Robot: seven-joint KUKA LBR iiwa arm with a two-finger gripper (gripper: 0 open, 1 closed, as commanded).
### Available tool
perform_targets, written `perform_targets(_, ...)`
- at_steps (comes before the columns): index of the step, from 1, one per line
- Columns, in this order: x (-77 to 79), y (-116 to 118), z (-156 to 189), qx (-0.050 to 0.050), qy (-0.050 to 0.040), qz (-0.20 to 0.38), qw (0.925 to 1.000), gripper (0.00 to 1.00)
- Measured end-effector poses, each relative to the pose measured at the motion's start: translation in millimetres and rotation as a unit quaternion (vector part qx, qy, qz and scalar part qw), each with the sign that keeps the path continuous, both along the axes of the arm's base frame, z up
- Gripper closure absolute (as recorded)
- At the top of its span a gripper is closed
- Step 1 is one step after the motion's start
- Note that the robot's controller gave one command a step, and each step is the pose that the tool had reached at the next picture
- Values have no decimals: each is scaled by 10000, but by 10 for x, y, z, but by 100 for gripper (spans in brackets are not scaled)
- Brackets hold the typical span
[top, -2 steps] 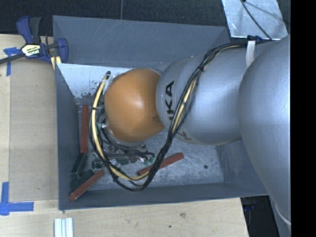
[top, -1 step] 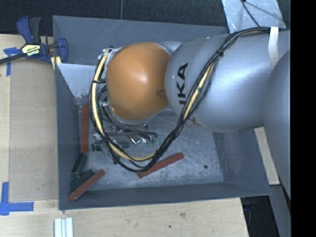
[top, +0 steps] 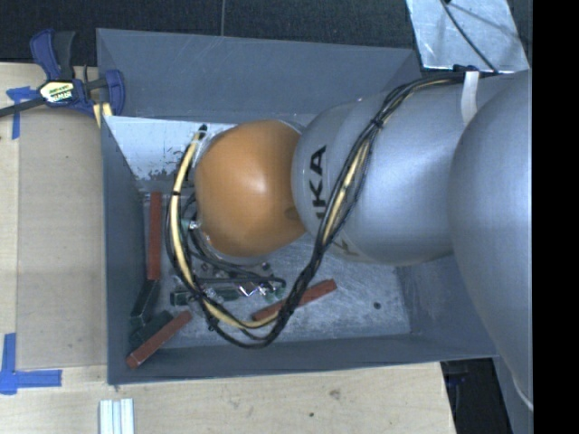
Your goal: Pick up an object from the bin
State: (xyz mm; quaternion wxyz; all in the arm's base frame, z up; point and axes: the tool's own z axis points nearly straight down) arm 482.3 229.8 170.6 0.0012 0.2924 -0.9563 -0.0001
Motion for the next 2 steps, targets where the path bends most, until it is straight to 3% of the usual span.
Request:
perform_targets(1,27,-94,-355,-1,-1,2,10000,100)
perform_targets(2,128,-122,278,21,-59,-10,10000,100)
